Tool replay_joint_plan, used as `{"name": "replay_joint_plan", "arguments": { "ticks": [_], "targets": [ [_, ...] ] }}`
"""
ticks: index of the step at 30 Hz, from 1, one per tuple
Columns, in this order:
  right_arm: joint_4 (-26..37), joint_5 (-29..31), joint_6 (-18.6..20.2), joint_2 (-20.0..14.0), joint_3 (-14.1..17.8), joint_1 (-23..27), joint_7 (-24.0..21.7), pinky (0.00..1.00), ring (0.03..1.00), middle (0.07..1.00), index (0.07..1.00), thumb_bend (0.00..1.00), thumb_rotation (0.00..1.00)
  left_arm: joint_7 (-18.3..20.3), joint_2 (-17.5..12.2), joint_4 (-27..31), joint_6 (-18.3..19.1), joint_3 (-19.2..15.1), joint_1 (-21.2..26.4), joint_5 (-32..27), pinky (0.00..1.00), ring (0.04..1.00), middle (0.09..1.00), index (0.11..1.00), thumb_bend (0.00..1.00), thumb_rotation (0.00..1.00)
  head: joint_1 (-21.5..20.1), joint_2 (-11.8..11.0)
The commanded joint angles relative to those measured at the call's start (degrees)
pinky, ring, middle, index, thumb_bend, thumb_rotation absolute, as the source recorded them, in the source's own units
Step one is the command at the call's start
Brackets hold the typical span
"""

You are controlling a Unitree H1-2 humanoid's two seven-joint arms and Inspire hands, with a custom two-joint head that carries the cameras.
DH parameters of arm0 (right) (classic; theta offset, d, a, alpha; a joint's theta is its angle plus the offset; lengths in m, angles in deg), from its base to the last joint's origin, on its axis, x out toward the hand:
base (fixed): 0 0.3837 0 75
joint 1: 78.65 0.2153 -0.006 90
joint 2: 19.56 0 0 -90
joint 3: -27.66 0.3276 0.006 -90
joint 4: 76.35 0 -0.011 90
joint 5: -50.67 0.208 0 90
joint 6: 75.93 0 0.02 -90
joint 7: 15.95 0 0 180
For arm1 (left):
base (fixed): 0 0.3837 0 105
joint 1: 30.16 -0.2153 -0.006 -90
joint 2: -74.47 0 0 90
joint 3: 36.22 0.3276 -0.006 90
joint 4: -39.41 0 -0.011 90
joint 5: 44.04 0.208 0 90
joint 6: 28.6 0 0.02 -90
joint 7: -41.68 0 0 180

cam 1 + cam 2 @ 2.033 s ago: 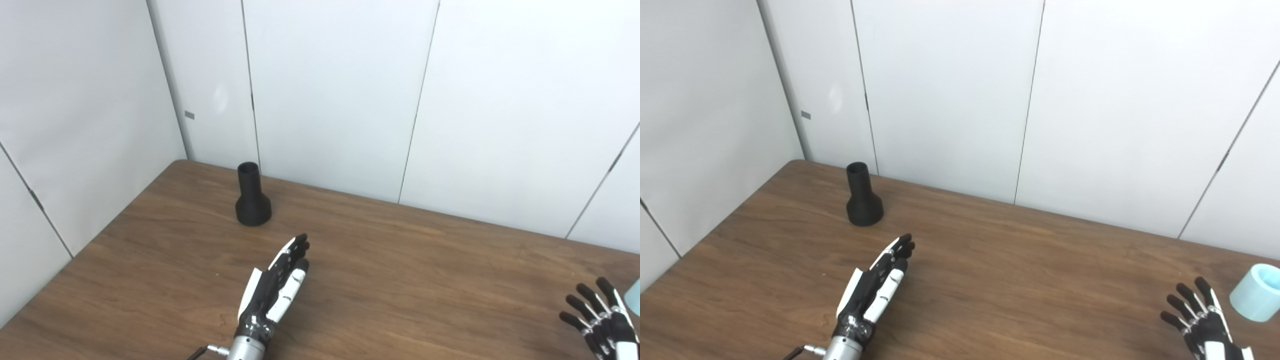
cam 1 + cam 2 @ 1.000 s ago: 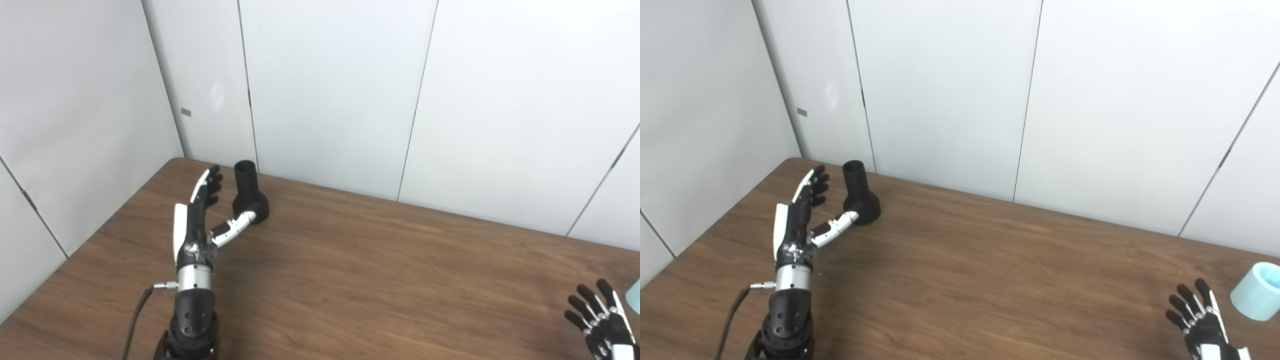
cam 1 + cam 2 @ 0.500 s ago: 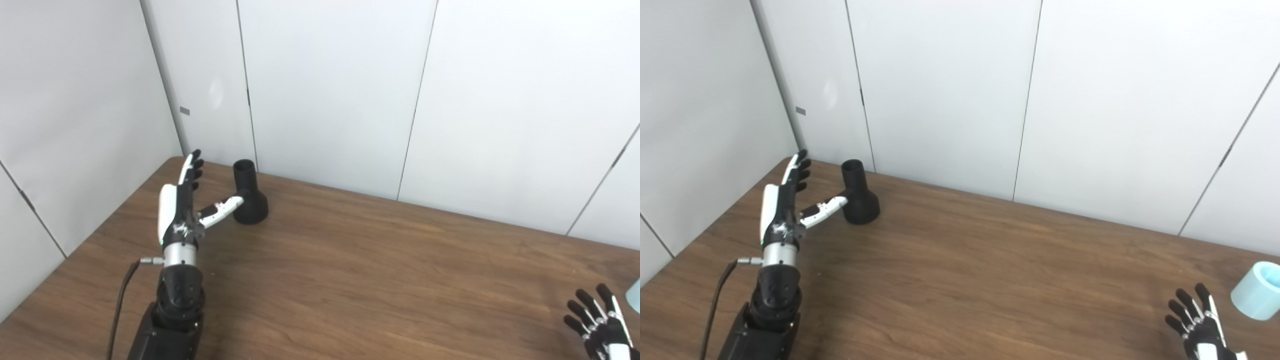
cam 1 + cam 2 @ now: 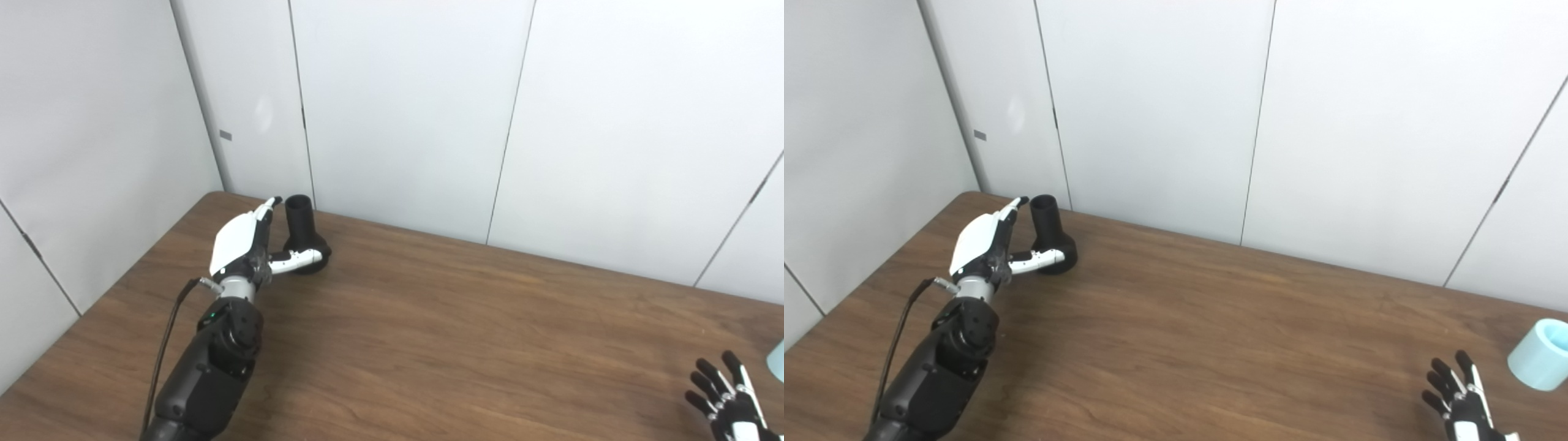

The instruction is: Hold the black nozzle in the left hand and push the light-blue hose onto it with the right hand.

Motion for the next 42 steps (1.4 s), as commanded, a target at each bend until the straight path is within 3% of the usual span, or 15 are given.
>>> {"name": "replay_joint_plan", "arguments": {
  "ticks": [1,5,10,20,29,36,42],
  "targets": [
    [-2.8,-0.2,-1.6,1.6,-0.9,-3.9,0.7,0.86,0.908,0.914,1.0,0.41,1.0,-0.4,-1.8,-0.5,0.7,0.3,3.2,1.9,1.0,0.976,0.957,0.975,1.0,0.57,0.1,0.0],
    [-2.6,-0.4,-1.4,1.7,-1.1,-3.9,0.6,0.85,0.908,0.906,1.0,0.43,1.0,-1.5,-1.9,-4.1,1.3,1.1,4.6,2.5,1.0,0.967,0.957,0.98,1.0,0.56,-0.1,0.1],
    [-2.0,-0.2,-0.5,1.7,-1.3,-4.0,0.3,0.86,0.912,0.911,1.0,0.43,1.0,-0.2,-2.3,-7.4,2.9,2.1,6.4,2.4,1.0,0.992,0.969,0.981,1.0,0.58,0.0,0.2],
    [-2.5,-1.7,-1.8,0.9,-1.8,-4.0,0.1,0.91,0.921,0.902,1.0,0.38,1.0,6.5,-2.0,-8.4,4.9,2.6,9.6,5.8,1.0,0.998,0.951,0.912,0.98,0.51,-0.1,0.7],
    [-2.9,-2.5,-2.2,1.2,-1.6,-3.9,0.7,0.88,0.897,0.873,1.0,0.39,1.0,10.8,-1.5,-9.8,4.9,2.8,12.2,11.6,1.0,0.96,0.92,0.884,0.97,0.54,-0.3,1.1],
    [-2.8,-2.9,-2.6,1.1,-1.4,-4.0,1.0,0.87,0.888,0.862,1.0,0.39,1.0,9.4,-0.6,-12.2,4.9,2.1,12.8,12.5,1.0,0.913,0.854,0.831,0.93,0.48,-0.4,1.4],
    [-2.5,-3.1,-2.8,1.0,-1.5,-4.0,1.0,0.86,0.874,0.863,0.997,0.41,1.0,9.0,-0.7,-14.7,4.9,1.7,13.2,13.1,1.0,0.912,0.849,0.813,0.9,0.44,-0.1,1.5]
  ]
}}
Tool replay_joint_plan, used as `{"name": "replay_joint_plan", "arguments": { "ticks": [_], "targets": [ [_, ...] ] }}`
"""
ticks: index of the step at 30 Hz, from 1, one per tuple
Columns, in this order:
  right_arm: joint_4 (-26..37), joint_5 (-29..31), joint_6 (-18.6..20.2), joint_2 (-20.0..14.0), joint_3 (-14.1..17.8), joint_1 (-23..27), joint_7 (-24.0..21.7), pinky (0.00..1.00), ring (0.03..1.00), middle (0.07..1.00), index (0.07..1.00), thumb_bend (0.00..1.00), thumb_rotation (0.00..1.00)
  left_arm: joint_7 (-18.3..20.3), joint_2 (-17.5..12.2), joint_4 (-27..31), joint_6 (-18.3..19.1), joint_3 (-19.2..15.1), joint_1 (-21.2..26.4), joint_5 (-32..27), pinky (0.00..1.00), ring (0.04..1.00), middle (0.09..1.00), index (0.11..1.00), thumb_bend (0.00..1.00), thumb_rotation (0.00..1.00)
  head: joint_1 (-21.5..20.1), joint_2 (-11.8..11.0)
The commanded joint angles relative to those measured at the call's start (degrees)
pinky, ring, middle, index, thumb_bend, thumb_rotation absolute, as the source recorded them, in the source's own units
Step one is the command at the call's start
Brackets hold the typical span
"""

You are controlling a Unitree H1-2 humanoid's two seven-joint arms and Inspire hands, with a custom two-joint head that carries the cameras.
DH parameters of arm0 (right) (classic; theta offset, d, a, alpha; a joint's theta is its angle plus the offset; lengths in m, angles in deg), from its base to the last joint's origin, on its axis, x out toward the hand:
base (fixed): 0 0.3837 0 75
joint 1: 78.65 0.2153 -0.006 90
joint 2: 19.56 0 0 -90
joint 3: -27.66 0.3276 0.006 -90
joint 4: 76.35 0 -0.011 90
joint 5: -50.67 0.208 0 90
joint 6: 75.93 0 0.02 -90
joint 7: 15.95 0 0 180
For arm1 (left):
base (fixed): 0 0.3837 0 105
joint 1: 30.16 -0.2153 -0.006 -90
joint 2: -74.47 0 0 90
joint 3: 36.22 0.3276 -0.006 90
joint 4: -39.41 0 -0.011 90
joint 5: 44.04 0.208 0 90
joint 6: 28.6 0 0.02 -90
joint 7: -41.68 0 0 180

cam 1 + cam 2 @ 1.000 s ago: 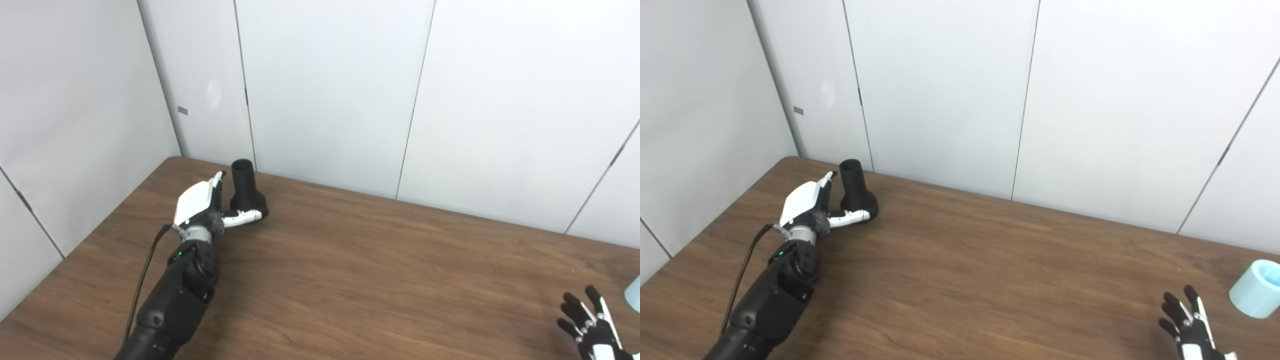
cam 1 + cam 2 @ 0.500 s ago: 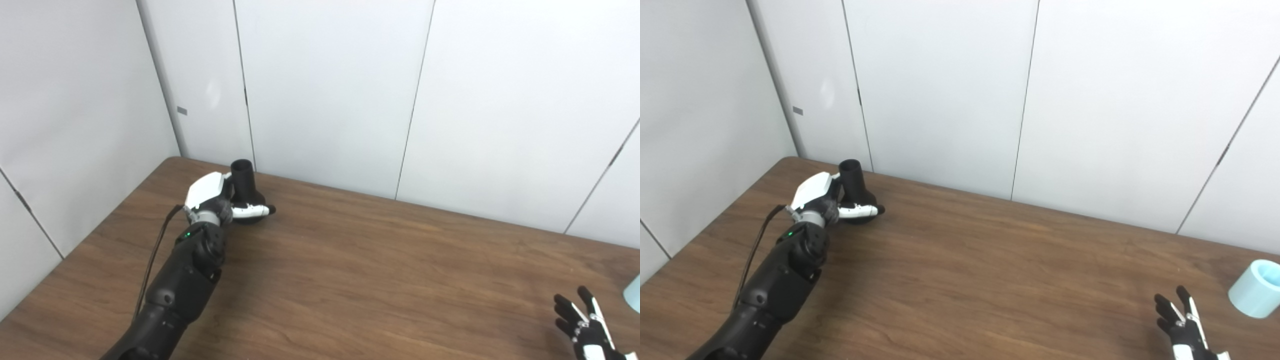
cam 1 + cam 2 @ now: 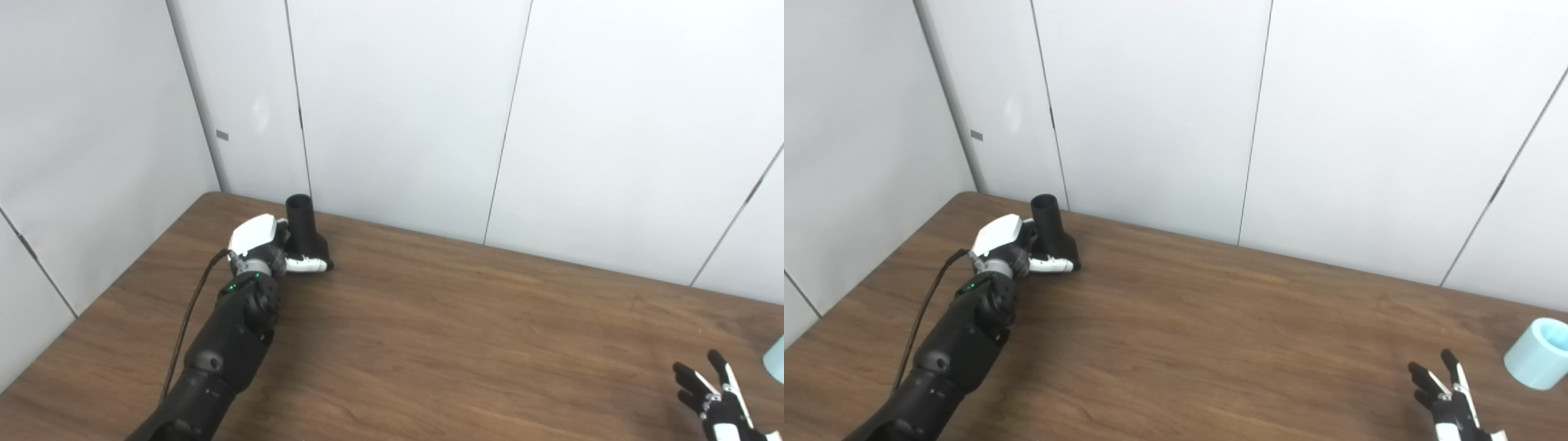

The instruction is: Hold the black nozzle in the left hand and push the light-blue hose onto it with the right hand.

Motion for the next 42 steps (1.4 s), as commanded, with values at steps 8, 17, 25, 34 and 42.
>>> {"name": "replay_joint_plan", "arguments": {
  "ticks": [8,17,25,34,42],
  "targets": [
    [-3.3,-0.2,-1.4,0.8,-0.5,-3.5,0.8,0.87,0.883,0.862,1.0,0.4,1.0,-4.0,-2.4,-2.4,0.0,0.9,3.6,0.4,0.94,0.874,0.826,0.787,0.89,0.41,0.1,0.2],
    [-3.6,-0.3,-1.8,0.8,-0.3,-3.4,0.9,0.86,0.878,0.853,0.995,0.42,1.0,-5.2,-2.9,-2.3,-1.4,2.3,3.1,-3.1,0.94,0.873,0.807,0.789,0.89,0.39,-0.1,0.7],
    [-3.3,-0.7,-2.2,1.0,-0.2,-3.5,1.4,0.85,0.867,0.837,0.989,0.42,1.0,-5.7,-3.3,-2.3,-2.8,3.3,2.8,-5.5,0.89,0.841,0.784,0.771,0.88,0.37,-0.1,1.2],
    [-2.4,-1.0,-1.6,1.0,-0.4,-3.8,1.7,0.86,0.854,0.814,0.988,0.39,1.0,-5.0,-3.3,-2.5,-2.8,3.9,2.7,-6.7,0.75,0.796,0.775,0.797,0.88,0.34,-0.3,1.6],
    [-1.8,-1.6,-1.3,0.8,-0.6,-4.3,1.8,0.86,0.857,0.814,0.993,0.4,1.0,-3.5,-3.5,-0.3,-1.8,5.1,2.7,-6.3,0.79,0.851,0.823,0.849,0.91,0.38,-0.5,2.0]
  ]
}}
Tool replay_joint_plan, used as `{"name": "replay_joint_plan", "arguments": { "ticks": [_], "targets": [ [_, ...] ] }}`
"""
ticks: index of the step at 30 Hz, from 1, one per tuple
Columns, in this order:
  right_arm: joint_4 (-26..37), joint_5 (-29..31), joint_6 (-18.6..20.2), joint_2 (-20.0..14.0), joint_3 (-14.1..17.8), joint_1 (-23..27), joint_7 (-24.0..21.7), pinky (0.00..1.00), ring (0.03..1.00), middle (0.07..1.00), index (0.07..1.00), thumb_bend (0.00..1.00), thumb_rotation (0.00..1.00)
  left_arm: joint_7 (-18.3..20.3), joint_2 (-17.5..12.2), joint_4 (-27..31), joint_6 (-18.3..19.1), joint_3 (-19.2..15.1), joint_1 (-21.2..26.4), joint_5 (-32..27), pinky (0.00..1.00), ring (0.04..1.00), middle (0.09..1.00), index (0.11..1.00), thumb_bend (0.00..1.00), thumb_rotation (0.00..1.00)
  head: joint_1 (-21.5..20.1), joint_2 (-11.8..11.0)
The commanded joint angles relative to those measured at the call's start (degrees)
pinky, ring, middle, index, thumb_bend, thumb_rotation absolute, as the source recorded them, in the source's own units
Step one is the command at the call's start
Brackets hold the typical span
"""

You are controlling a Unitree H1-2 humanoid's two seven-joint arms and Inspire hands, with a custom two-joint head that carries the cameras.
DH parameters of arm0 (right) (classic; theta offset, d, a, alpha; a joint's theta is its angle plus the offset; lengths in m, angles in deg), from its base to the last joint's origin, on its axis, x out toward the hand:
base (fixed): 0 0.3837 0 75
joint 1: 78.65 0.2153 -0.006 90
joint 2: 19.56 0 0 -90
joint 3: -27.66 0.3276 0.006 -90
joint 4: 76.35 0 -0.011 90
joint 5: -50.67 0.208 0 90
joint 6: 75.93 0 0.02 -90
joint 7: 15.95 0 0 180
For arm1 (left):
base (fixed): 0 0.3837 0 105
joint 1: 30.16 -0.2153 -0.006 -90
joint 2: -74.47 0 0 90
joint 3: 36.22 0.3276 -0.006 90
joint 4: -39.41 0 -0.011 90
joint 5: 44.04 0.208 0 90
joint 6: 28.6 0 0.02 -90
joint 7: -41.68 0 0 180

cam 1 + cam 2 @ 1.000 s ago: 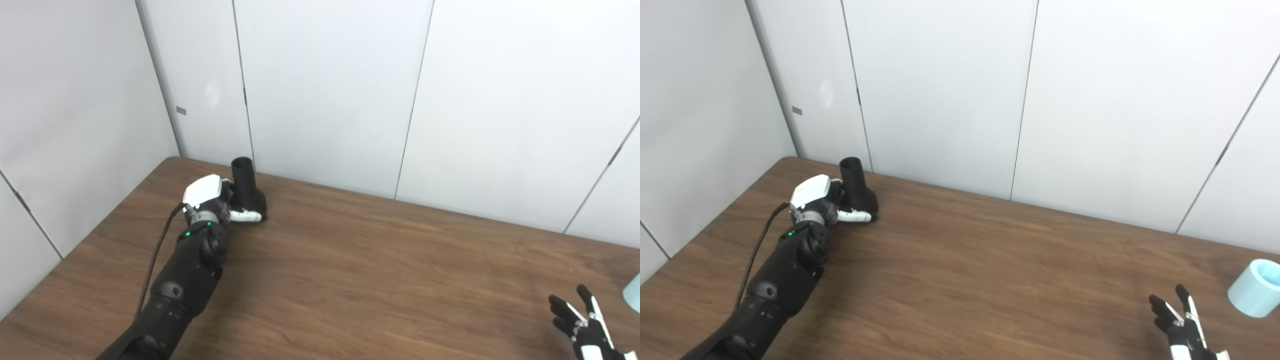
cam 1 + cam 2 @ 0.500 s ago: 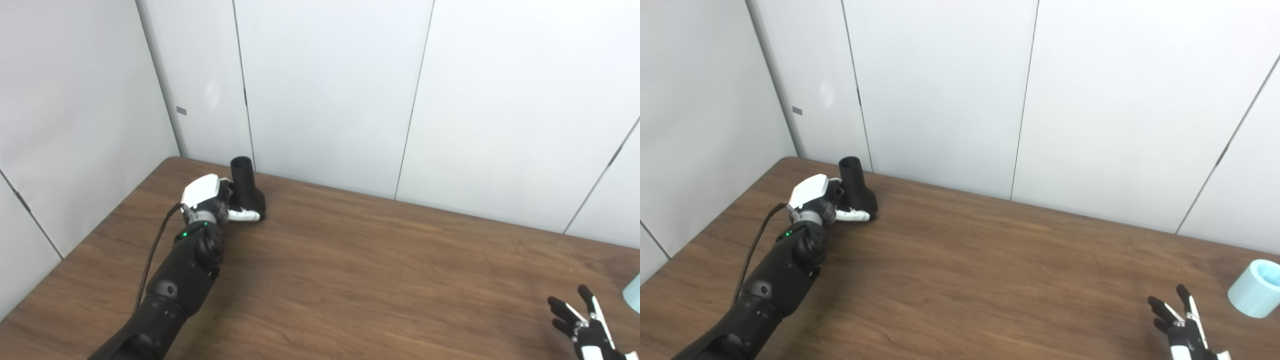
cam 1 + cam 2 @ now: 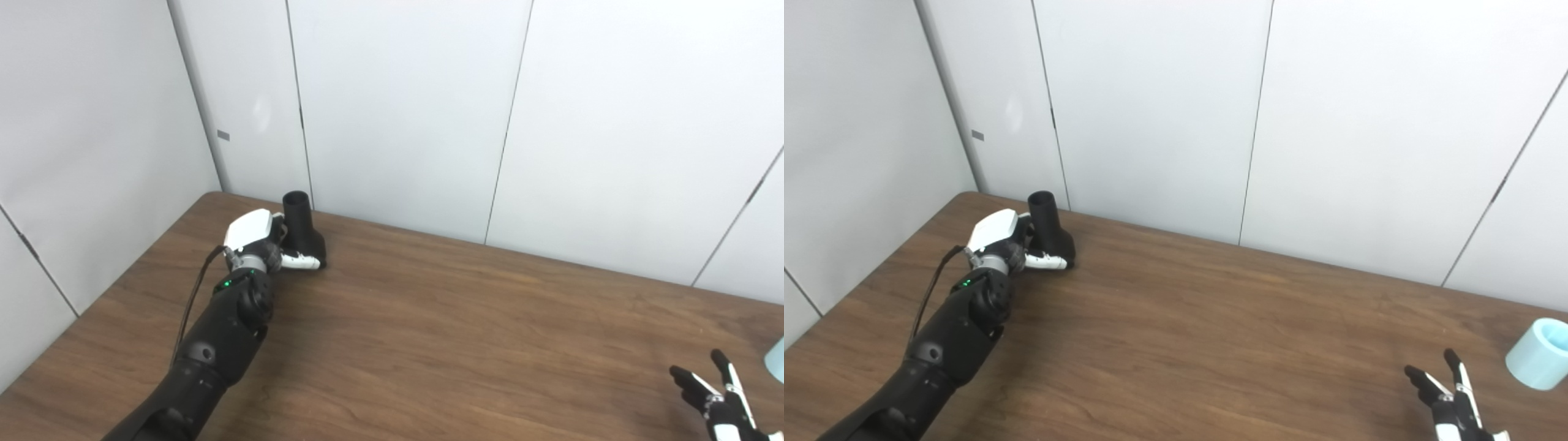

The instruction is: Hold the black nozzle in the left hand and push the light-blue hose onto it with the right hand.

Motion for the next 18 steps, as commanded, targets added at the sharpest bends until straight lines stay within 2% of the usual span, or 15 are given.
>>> {"name": "replay_joint_plan", "arguments": {
  "ticks": [1,13,18],
  "targets": [
    [-2.1,-0.4,-0.7,0.8,-0.6,-3.9,0.7,0.85,0.849,0.811,0.993,0.4,1.0,0.3,-0.7,1.4,-0.1,0.4,1.9,-0.5,0.8,0.859,0.831,0.851,0.92,0.38,0.1,0.0],
    [-1.9,-0.6,-0.6,0.9,-0.6,-3.9,1.0,0.82,0.847,0.807,0.998,0.42,1.0,-1.3,0.1,0.3,0.0,1.1,2.5,-0.1,0.8,0.873,0.85,0.835,0.91,0.39,-0.2,0.4],
    [-2.2,-0.3,-1.1,0.9,-0.6,-3.7,1.0,0.82,0.851,0.798,0.996,0.42,1.0,-2.1,0.3,-1.1,-0.3,1.1,2.8,-0.5,0.72,0.827,0.819,0.807,0.9,0.37,-0.3,0.5]
  ]
}}
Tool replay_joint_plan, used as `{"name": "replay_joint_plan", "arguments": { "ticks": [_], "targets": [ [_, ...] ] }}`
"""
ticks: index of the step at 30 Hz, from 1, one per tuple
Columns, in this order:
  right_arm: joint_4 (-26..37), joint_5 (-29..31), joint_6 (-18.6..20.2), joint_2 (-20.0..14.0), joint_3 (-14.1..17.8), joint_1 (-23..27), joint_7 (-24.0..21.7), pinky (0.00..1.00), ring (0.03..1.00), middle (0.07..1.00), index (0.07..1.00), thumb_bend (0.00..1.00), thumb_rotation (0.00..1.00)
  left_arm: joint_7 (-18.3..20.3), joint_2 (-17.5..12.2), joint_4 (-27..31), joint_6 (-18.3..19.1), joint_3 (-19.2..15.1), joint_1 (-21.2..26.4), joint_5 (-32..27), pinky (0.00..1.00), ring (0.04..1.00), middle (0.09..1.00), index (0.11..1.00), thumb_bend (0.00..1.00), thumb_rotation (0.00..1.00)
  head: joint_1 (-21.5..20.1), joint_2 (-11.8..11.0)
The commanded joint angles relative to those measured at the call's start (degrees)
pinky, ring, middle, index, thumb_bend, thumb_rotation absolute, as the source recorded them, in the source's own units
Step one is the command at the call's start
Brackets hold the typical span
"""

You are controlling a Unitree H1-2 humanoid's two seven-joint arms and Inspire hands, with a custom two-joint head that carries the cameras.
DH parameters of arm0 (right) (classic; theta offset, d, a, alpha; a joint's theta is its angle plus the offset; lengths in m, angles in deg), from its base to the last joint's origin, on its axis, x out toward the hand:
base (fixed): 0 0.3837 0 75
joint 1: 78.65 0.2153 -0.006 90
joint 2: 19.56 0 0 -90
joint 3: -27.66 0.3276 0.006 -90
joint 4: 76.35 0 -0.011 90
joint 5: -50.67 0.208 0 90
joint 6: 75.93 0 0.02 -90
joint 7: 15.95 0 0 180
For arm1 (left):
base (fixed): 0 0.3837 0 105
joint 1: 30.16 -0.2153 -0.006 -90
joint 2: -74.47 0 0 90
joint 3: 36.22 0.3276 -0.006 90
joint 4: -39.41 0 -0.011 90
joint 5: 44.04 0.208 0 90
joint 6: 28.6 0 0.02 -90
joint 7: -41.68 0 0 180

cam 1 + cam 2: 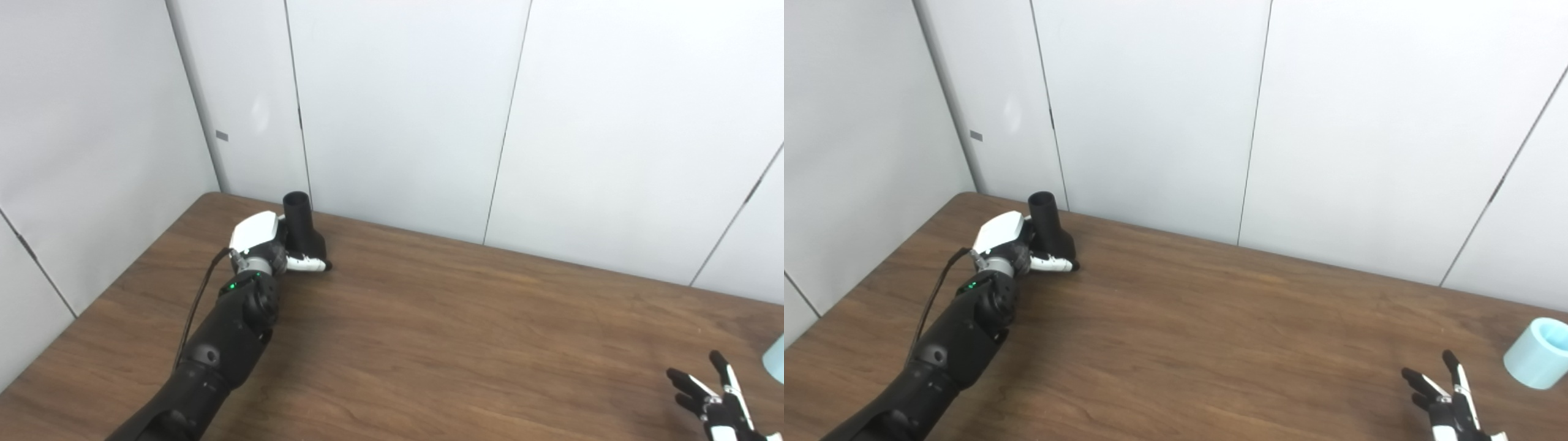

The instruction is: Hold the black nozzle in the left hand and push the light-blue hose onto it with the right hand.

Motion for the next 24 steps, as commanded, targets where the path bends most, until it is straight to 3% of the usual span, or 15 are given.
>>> {"name": "replay_joint_plan", "arguments": {
  "ticks": [1,3,5,6,7,8,10,11,22,24],
  "targets": [
    [-2.8,0.4,-1.3,0.9,-0.4,-3.4,0.6,0.82,0.849,0.797,0.995,0.42,1.0,-0.5,-0.1,-0.4,-0.3,0.1,2.5,-0.7,0.72,0.823,0.815,0.803,0.89,0.37,0.0,0.0],
    [-2.9,0.6,-1.3,0.9,-0.4,-3.3,0.5,0.82,0.84,0.792,0.992,0.42,1.0,-0.9,0.1,-1.2,-0.3,-0.2,2.6,-1.1,0.69,0.79,0.787,0.783,0.88,0.34,0.1,0.1],
    [-2.8,0.6,-1.0,0.9,-0.4,-3.4,0.5,0.82,0.84,0.793,0.991,0.42,1.0,-1.9,0.7,-2.1,-0.9,-1.3,2.8,-2.4,0.61,0.698,0.714,0.748,0.85,0.24,0.1,0.1],
    [-2.6,0.5,-0.8,0.9,-0.3,-3.5,0.6,0.81,0.837,0.792,0.989,0.42,1.0,-2.7,1.1,-2.6,-1.6,-2.3,2.8,-3.5,0.5,0.574,0.619,0.711,0.78,0.13,0.1,0.3],
    [-2.4,0.5,-0.7,0.9,-0.3,-3.5,0.6,0.8,0.834,0.792,0.986,0.43,1.0,-3.2,1.3,-2.9,-2.1,-2.9,2.8,-4.2,0.4,0.47,0.529,0.664,0.62,0.04,0.1,0.3],
    [-2.3,0.5,-0.7,1.0,-0.3,-3.6,0.7,0.8,0.833,0.792,0.986,0.43,1.0,-3.7,1.6,-3.0,-2.8,-3.5,2.7,-5.0,0.39,0.46,0.52,0.659,0.61,0.03,0.0,0.4],
    [-2.4,0.6,-0.8,0.9,-0.2,-3.6,0.7,0.79,0.831,0.798,0.987,0.43,1.0,-4.4,1.8,-3.0,-3.8,-4.0,2.4,-5.9,0.52,0.553,0.536,0.508,0.53,0.01,0.0,0.4],
    [-2.4,0.7,-0.8,0.9,-0.2,-3.7,0.7,0.79,0.83,0.798,0.987,0.44,1.0,-4.5,1.7,-2.9,-4.1,-3.9,2.2,-6.1,0.53,0.561,0.54,0.488,0.52,0.0,0.0,0.4],
    [-2.3,0.9,-1.3,0.6,0.0,-4.0,0.7,0.8,0.83,0.781,0.974,0.45,1.0,-3.9,1.3,-2.8,-3.9,-2.8,1.6,-6.9,0.56,0.584,0.55,0.47,0.51,0.0,-0.1,0.9],
    [-2.5,1.5,-1.6,0.6,0.1,-3.9,0.5,0.81,0.829,0.791,0.972,0.45,1.0,-4.3,1.4,-2.5,-3.9,-2.9,1.4,-6.9,0.53,0.568,0.543,0.475,0.51,0.0,-0.1,0.9]
  ]
}}
